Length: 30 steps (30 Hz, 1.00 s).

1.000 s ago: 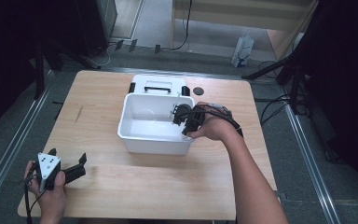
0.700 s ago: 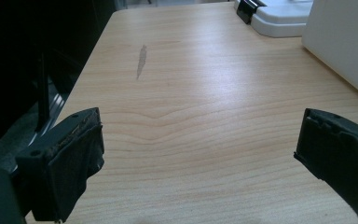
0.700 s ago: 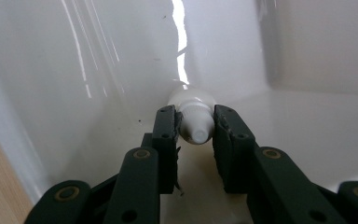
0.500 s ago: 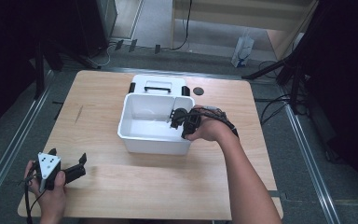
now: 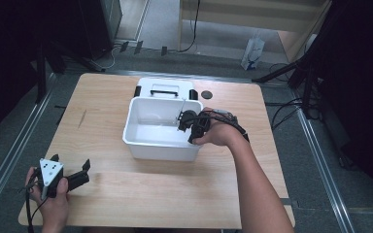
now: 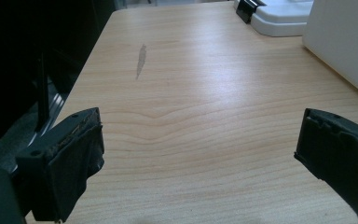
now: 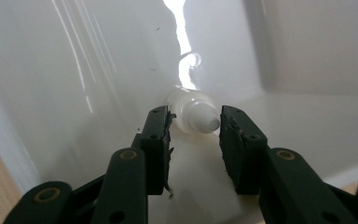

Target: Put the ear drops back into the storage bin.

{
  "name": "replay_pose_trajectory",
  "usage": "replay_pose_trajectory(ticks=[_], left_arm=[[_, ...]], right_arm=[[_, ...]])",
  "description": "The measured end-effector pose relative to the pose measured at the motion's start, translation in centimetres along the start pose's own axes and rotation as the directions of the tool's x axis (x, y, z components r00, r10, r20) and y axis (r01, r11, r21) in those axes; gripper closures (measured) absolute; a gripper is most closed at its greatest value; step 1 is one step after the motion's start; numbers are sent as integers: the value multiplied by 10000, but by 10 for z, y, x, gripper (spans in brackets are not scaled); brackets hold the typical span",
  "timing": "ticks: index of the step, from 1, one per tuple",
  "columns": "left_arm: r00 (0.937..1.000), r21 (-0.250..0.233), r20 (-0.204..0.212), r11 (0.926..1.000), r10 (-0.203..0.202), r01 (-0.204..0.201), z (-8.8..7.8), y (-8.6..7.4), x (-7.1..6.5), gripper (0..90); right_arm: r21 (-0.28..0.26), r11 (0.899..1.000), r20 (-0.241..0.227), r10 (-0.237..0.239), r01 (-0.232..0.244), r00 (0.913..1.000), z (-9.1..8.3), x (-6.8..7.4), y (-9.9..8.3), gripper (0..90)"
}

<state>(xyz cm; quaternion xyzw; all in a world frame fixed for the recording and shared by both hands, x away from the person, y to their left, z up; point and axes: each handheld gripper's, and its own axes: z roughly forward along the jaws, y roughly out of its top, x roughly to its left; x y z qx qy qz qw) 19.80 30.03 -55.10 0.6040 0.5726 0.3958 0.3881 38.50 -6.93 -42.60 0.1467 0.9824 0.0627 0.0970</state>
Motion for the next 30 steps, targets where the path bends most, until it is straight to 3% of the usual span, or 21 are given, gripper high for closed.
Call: replay_pose_trajectory(ticks=[6, 12, 17, 18, 21, 23, 26, 30], left_arm=[[10000, 10, -9, 10000, 31, -31, 0, 0, 0, 14], [10000, -8, -18, 10000, 50, -50, 0, 0, -1, 14], [10000, 2, -11, 10000, 77, -77, 0, 0, -1, 14], [10000, 1, -16, 10000, 73, -73, 0, 0, -1, 14], [10000, 13, -13, 10000, 80, -80, 0, 0, -1, 14], [10000, 16, -17, 10000, 83, -83, 0, 0, -1, 14], [10000, 17, -13, 10000, 88, -88, 0, 0, -1, 14], [10000, 2, -16, 10000, 73, -73, 0, 0, -1, 14]], right_arm=[[-726, 9958, 50, 570, -565, 9984, -18, -5, -4, 522], [-991, 9902, 295, 1014, -980, 9944, -39, -6, -6, 369], [-1145, 9852, 420, 1331, -1275, 9902, -53, -6, -11, 172], [-1145, 9852, 420, 1331, -1275, 9902, -53, -6, -11, 172], [-1336, 9807, 463, 1500, -1427, 9876, -62, -3, -16, 17], [-1303, 9788, 539, 1659, -1578, 9847, -65, -2, -19, 0], [-1349, 9820, 1105, 1479, -1326, 9828, -69, 2, -26, 0], [-1394, 9744, 1223, 1937, -1764, 9734, -71, 3, -36, 0]])
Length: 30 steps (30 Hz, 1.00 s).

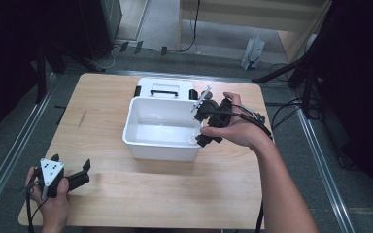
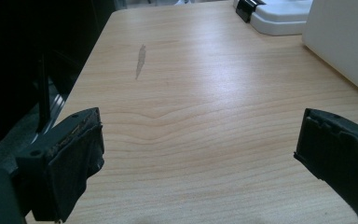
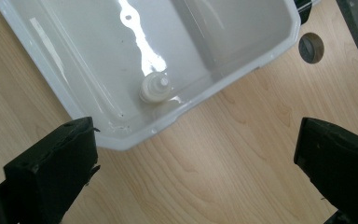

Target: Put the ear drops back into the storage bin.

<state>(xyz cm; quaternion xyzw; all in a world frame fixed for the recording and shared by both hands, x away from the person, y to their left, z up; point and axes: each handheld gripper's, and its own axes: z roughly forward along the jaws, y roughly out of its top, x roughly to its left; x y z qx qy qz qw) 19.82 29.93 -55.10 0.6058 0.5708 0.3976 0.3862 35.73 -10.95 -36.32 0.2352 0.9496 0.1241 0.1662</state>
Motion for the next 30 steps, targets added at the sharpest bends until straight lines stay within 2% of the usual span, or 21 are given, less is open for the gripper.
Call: replay_pose_trajectory(ticks=[5, 13, 17, 30], left_arm=[[10000, -1, 4, 10000, 16, -16, 0, 0, 0, 14], [10000, 21, 8, 10000, 48, -48, 0, 0, 0, 14], [10000, 11, 7, 10000, 48, -48, 0, 0, 0, 14], [10000, 15, 8, 10000, 62, -62, 0, 0, 0, 14]], right_arm=[[27, 9998, 6, 179, -179, 9998, 3, 2, -18, 0], [48, 9974, 30, 720, -720, 9974, 11, 1, -50, 0], [14, 9968, 90, 800, -800, 9968, 14, 2, -64, 0], [190, 9893, 166, 1442, -1445, 9894, 31, 9, -110, 0]])
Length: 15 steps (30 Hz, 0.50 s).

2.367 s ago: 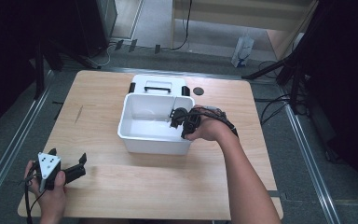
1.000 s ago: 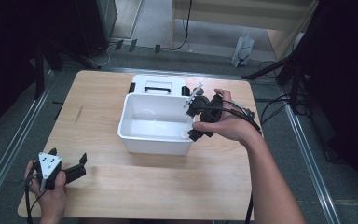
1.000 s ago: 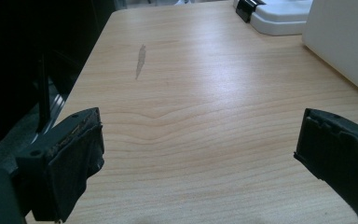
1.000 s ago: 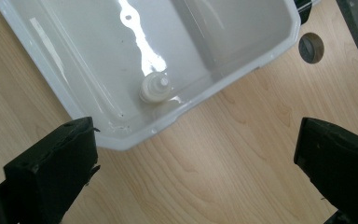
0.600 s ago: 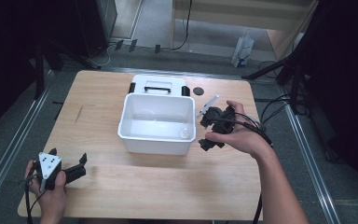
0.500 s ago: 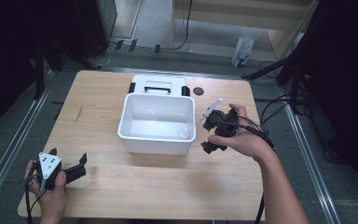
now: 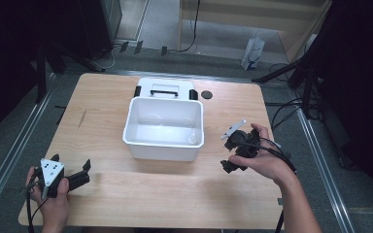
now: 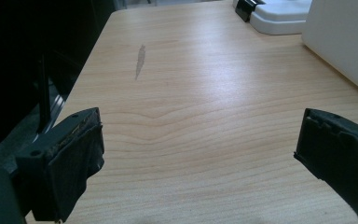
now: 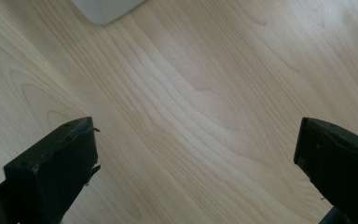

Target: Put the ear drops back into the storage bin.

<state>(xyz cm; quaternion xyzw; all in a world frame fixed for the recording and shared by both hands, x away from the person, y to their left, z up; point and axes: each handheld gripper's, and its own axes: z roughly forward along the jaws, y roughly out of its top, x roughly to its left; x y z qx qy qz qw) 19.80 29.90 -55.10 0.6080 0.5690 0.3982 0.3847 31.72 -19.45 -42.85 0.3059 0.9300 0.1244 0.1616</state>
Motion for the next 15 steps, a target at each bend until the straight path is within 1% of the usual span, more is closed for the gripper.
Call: replay_pose_trajectory(ticks=[1, 2, 8, 11, 15], left_arm=[[10000, 0, 0, 10000, 0, 0, 0, 0, 0, 14], [10000, 2, 3, 10000, 2, -2, 0, 0, 0, 15], [10000, 4, 0, 10000, 5, -5, 0, 0, 0, 14], [10000, 4, 5, 10000, 7, -7, 0, 0, 0, 14], [10000, 3, 13, 10000, 4, -4, 0, 0, 0, 14]], right_arm=[[0, 10000, 0, 0, 0, 10000, 0, 0, 0, 0], [-57, 9999, 69, 91, -91, 9999, 2, 0, -7, 0], [-120, 9991, 80, 404, -403, 9992, 10, -1, -26, 0], [-124, 9983, 160, 567, -565, 9983, 14, -1, -36, 0], [-97, 9957, 197, 923, -921, 9955, 22, 0, -50, 0]])
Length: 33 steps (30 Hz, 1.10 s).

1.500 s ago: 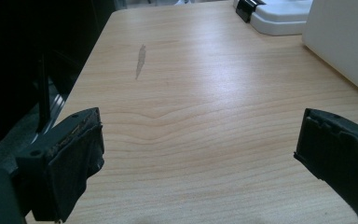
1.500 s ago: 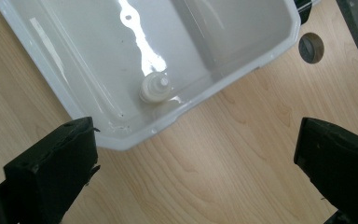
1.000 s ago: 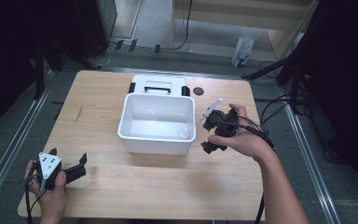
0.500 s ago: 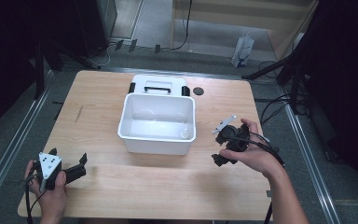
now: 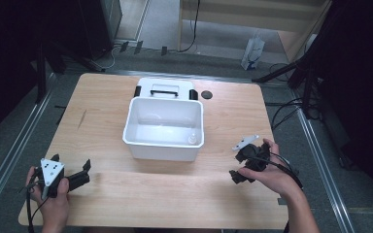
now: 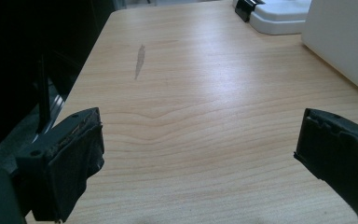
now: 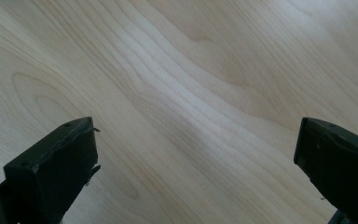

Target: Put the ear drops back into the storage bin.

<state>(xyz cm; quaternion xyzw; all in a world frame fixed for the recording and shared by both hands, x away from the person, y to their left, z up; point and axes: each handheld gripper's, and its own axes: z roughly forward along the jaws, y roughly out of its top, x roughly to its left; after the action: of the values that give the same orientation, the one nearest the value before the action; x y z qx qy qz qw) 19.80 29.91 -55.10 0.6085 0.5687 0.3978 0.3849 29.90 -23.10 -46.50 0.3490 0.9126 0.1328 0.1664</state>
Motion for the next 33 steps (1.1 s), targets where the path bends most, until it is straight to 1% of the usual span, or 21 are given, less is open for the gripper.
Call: replay_pose_trajectory(ticks=[4, 5, 6, 11, 13, 14, 15, 16, 17, 18, 19, 22, 24, 26, 27, 28, 30, 32, 33], left_arm=[[10000, 0, 25, 10000, -24, 24, 0, 0, 0, 14], [10000, 8, 28, 10000, -14, 14, 0, 0, 0, 14], [10000, -5, 21, 10000, -18, 18, 0, 0, 0, 14], [10000, 15, 45, 10000, -21, 20, 0, 0, 0, 15], [10000, 23, 39, 10000, -9, 9, 0, 0, 0, 14], [10000, 23, 39, 10000, -9, 9, 0, 0, 0, 15], [10000, 12, 43, 10000, -6, 6, 0, 0, 0, 14], [10000, 12, 43, 10000, -6, 6, 0, 0, 0, 15], [10000, 21, 51, 10000, -8, 8, 0, 0, 0, 14], [10000, 21, 51, 10000, -8, 8, 0, 0, 0, 15], [10000, 23, 52, 10000, 0, 0, 0, 0, 0, 15], [10000, 25, 51, 10000, 0, 0, 0, 0, 0, 14], [10000, 25, 51, 10000, -4, 4, 0, 0, 0, 14], [10000, 36, 43, 10000, -2, 2, 0, 0, 0, 15], [10000, 36, 43, 10000, 2, -2, 0, 0, 0, 15], [10000, 36, 43, 10000, 2, -2, 0, 0, 0, 15], [10000, 32, 39, 10000, 15, -15, 0, 0, 0, 15], [10000, 35, 42, 10000, 21, -21, 0, 0, 0, 14], [10000, 38, 42, 10000, 21, -21, 0, 0, 0, 14]], right_arm=[[-179, 9993, -1, 315, -315, 9995, 7, -1, -15, 0], [-195, 9987, -2, 475, -475, 9989, 9, -1, -18, 0], [-227, 9985, 23, 503, -502, 9987, 11, -1, -22, 0], [-268, 9950, 67, 961, -959, 9953, 19, -1, -39, 0], [-450, 9920, 147, 1190, -1183, 9928, 21, -1, -46, 0], [-450, 9920, 147, 1190, -1183, 9928, 21, -1, -46, 0], [-699, 9877, 221, 1419, -1401, 9896, 23, 0, -54, 0], [-699, 9877, 221, 1419, -1401, 9896, 23, 0, -54, 0], [-892, 9824, 353, 1676, -1639, 9852, 24, 0, -61, 0], [-892, 9824, 353, 1676, -1639, 9852, 24, 0, -61, 0], [-1143, 9769, 418, 1864, -1807, 9816, 27, 1, -69, 0], [-1475, 9670, 491, 2167, -2075, 9750, 29, 2, -80, 0], [-1732, 9597, 396, 2314, -2214, 9721, 30, 3, -88, 0], [-1962, 9496, 281, 2545, -2443, 9667, 30, 5, -96, 0], [-2017, 9471, 237, 2595, -2496, 9655, 31, 5, -100, 0], [-2017, 9471, 237, 2595, -2496, 9655, 31, 5, -100, 0], [-2156, 9369, 203, 2859, -2750, 9580, 32, 8, -109, 0], [-2273, 9296, 137, 3009, -2901, 9536, 33, 8, -114, 0], [-2406, 9236, 71, 3092, -2985, 9510, 33, 8, -118, 0]])
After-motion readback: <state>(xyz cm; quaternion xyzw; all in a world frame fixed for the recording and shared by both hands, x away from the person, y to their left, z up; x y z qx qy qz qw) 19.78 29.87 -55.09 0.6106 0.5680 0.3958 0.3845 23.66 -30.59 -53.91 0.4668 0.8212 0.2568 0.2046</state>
